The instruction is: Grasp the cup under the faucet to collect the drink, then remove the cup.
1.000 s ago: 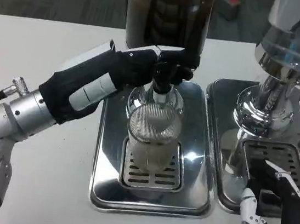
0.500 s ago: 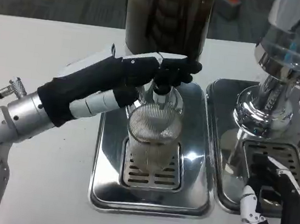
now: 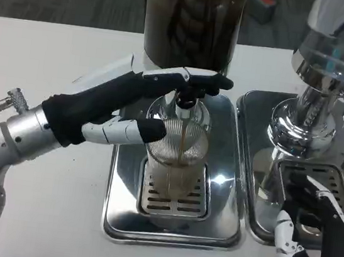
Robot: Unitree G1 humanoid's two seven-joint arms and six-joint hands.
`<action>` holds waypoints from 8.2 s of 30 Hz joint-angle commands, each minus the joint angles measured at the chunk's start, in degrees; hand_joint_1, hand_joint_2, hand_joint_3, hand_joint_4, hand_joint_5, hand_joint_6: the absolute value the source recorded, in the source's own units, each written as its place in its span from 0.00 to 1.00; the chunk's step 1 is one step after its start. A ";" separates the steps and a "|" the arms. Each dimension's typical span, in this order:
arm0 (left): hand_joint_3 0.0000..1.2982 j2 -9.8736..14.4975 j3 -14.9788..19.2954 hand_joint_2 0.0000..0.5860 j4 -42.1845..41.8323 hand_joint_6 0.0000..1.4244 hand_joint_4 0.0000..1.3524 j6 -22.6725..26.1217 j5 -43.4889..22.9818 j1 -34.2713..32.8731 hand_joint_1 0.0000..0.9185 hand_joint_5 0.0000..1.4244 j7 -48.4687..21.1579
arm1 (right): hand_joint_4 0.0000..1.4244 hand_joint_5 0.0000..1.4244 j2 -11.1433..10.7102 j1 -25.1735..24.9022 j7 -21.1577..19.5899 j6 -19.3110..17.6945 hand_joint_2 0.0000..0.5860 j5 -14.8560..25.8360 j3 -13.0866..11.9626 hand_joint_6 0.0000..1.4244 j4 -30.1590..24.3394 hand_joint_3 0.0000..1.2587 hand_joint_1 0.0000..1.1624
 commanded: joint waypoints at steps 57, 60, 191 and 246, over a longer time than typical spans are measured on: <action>0.18 5.18 -5.78 0.21 1.51 0.15 0.11 -5.65 6.50 1.04 0.00 0.12 7.18 | 0.00 0.00 -9.77 -15.30 29.71 17.34 0.24 10.66 -1.00 0.07 -7.22 0.00 0.64; 0.18 5.29 -5.80 0.21 1.36 0.16 0.11 -5.74 6.61 1.13 0.00 0.12 7.24 | 0.00 0.00 -9.71 -16.36 29.91 17.27 0.24 10.83 -0.64 0.08 -6.29 0.00 0.64; 0.25 2.07 11.87 0.29 -4.91 0.33 0.27 19.22 -6.43 17.38 0.00 0.28 6.32 | 0.00 0.00 -7.24 -29.75 28.96 10.15 0.22 12.54 5.26 0.09 12.23 0.00 0.59; 0.26 2.78 13.34 0.25 -7.23 0.33 0.30 21.52 -5.92 20.96 0.00 0.29 7.18 | 0.39 0.49 0.37 -28.75 7.19 5.04 0.27 4.30 8.97 0.69 21.01 0.36 0.79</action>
